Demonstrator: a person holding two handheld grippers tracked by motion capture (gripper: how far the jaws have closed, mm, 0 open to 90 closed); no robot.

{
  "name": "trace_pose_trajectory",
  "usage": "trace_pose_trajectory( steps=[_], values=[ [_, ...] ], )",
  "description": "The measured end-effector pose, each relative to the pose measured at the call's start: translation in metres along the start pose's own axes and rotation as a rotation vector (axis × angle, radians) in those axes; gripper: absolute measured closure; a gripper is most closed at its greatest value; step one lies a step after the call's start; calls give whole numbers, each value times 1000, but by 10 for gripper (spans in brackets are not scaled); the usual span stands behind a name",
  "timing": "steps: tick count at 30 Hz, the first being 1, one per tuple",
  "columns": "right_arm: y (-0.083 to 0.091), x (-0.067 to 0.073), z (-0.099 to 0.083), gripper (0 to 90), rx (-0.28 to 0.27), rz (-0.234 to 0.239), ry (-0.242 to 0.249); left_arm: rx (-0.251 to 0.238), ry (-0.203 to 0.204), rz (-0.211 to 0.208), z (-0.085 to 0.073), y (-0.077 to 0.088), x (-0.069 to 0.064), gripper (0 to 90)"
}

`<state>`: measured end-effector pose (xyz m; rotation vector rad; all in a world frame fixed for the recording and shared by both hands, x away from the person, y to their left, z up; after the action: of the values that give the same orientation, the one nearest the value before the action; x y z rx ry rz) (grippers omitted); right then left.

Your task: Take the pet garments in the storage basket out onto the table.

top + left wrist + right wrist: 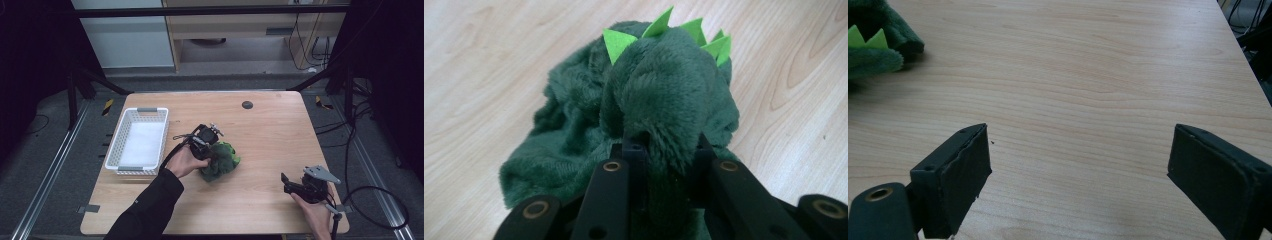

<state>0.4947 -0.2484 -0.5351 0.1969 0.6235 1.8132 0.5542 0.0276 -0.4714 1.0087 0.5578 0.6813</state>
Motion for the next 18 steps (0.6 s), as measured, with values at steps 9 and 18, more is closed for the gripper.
trace_pose_trajectory(
  steps=[9, 18],
  values=[
    [0, 1, 0, 98, 2, 4, 1, 9, -1, 8, -4, -9, 2, 598],
    [0, 1, 0, 96, 2, 4, -3, -64, 7, -5, -7, 3, 6, 351]
  ],
)
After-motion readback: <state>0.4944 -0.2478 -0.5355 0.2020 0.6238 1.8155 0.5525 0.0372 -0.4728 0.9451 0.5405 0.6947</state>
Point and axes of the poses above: each handheld gripper's, and its own axes: y roughly backward along the jaws, z roughly out of its top, x roughly to its left, the point moved 9 cm from there along -y, roughly forward along the jaws, and after that the axes turned 13 degrees about y, right-handed, at the moved point
